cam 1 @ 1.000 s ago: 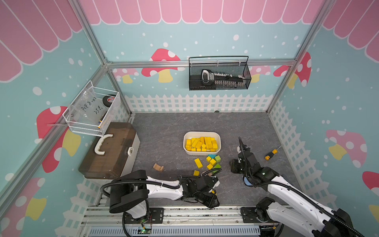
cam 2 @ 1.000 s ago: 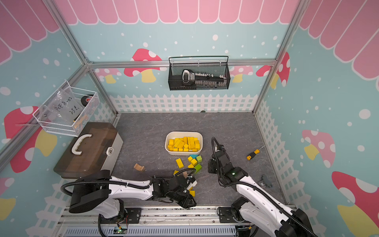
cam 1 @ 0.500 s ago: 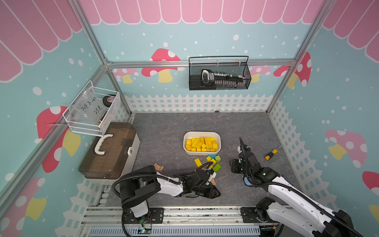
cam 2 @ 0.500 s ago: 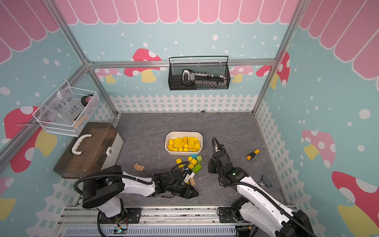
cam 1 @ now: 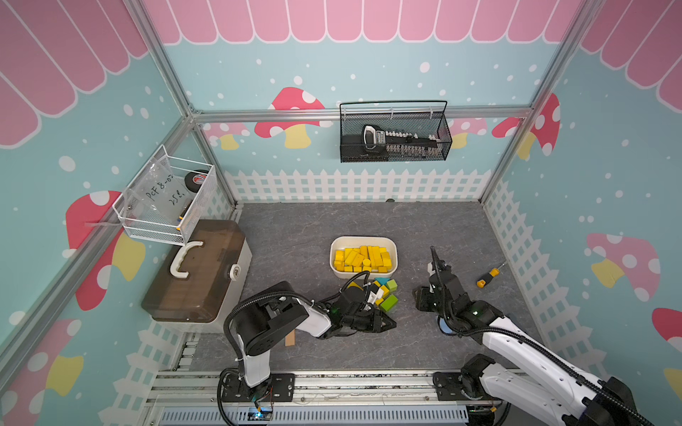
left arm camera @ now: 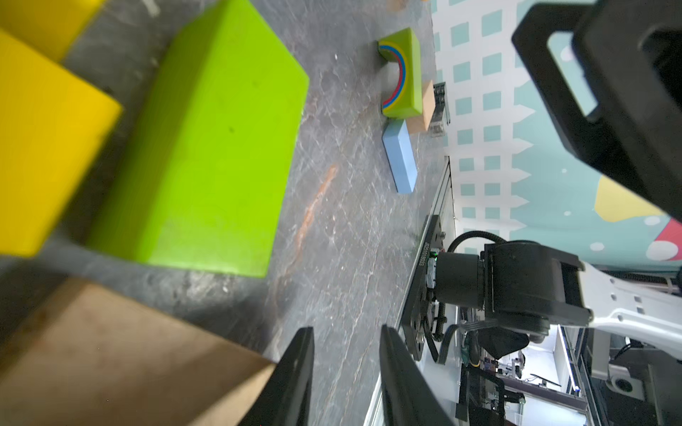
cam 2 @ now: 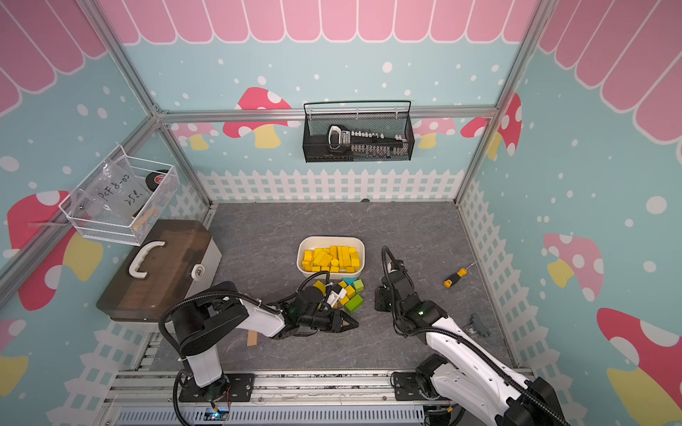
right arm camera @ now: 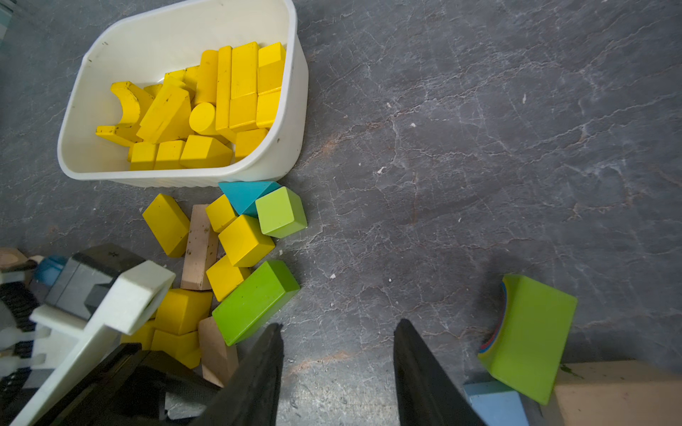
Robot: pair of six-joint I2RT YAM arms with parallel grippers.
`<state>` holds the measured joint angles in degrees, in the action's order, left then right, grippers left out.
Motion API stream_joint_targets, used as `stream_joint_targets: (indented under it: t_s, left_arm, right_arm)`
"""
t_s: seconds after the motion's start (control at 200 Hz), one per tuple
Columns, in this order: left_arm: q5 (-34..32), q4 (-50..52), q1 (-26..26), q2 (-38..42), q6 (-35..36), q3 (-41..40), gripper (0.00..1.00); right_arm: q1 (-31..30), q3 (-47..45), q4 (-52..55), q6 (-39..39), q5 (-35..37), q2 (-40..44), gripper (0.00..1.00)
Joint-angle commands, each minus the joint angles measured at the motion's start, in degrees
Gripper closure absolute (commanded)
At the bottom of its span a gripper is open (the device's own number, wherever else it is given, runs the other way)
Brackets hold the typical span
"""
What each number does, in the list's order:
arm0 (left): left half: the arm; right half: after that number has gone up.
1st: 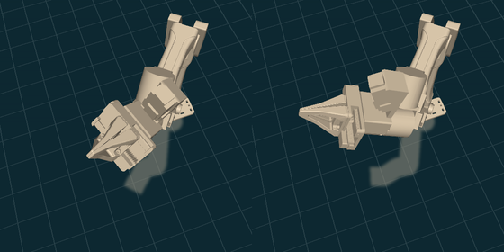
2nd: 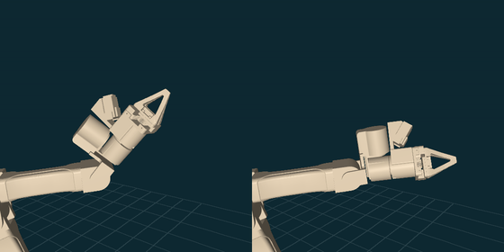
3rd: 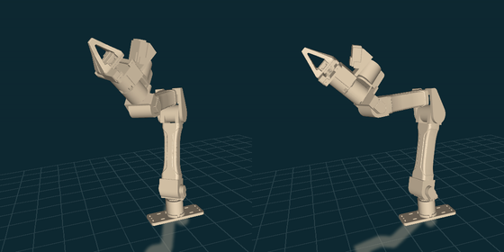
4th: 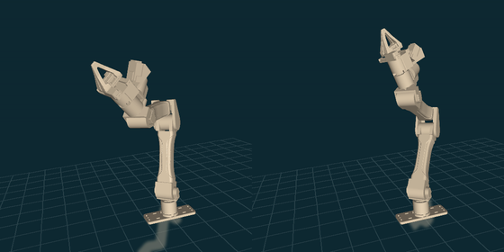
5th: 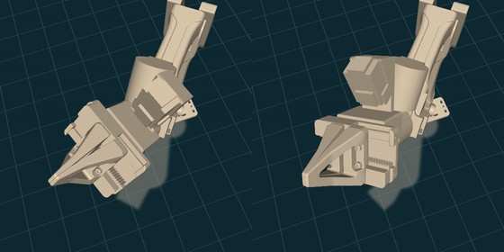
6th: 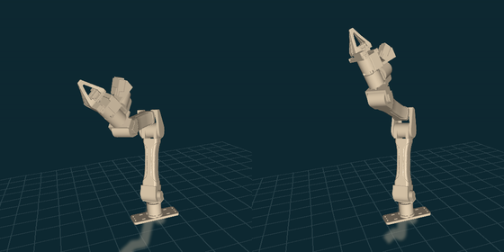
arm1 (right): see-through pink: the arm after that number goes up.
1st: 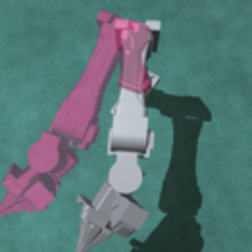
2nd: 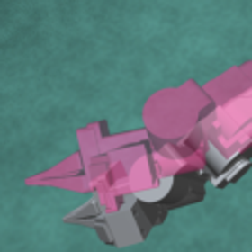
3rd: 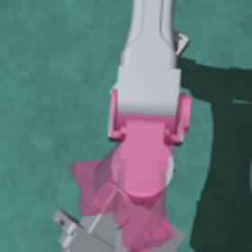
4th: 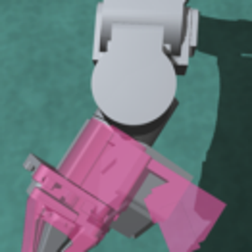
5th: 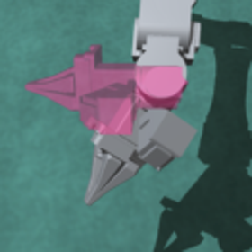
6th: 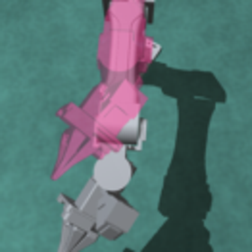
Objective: Pick out the yellow building blocks
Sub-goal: Move the building block to the center of the board, then pick up the building block from the center of the board.
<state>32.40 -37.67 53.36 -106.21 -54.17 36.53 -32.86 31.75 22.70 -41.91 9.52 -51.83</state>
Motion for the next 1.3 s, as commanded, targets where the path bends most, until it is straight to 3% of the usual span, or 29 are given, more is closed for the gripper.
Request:
stream_joint_targets:
  t_s: [0.0, 0.26, 0.41, 0.55, 0.666, 0.831, 1.036, 1.116, 1.296]
  left_arm:
    - [-1.1, 11.9, -0.5, 0.7, 4.5, 2.3, 0.65]
    - [-9.6, 38.3, 0.2, 20.1, 15.3, 6.1, 0.59]
    - [-21.2, 57.6, 0.0, 30.4, 19.8, 9.1, 0.54]
    - [-29.8, 69.7, -0.7, 34.4, 20.1, 10.7, 0.54]
    - [-32.6, 72.8, -3.1, 36.6, 16.6, 8.0, 0.54]
    - [-27.8, 72.0, -12.4, 40.9, 12.1, 0.6, 0.54]
    - [-25.7, 72.9, -24.3, 51.9, 7.2, -8.7, 0.54]
    - [-28.4, 75.6, -27.1, 56.0, 4.9, -10.5, 0.49]
    - [-38.6, 82.4, -27.9, 58.6, -1.1, -11.2, 0.48]
  right_arm:
    - [0.4, -0.8, 0.3, -0.8, 0.8, 0.5, 0.51]
    - [0.4, -0.7, 0.4, -0.8, 0.8, 0.4, 0.51]
    - [0.4, -0.5, 0.3, -0.6, 0.5, -0.3, 0.51]
    - [0.5, -0.2, 0.2, -0.5, 0.4, -0.8, 0.51]
    - [0.5, -0.5, 0.5, -0.8, 0.8, 0.1, 0.51]
    - [1.4, -0.5, 6.7, -4.5, 5.4, 3.6, 0.50]
    - [9.4, -3.2, 9.2, -9.3, 3.8, 5.5, 0.50]
    - [10.9, -3.7, 8.2, -9.3, 2.3, 4.8, 0.52]
    - [11.2, -3.8, 7.1, -8.4, 0.8, 4.4, 0.53]
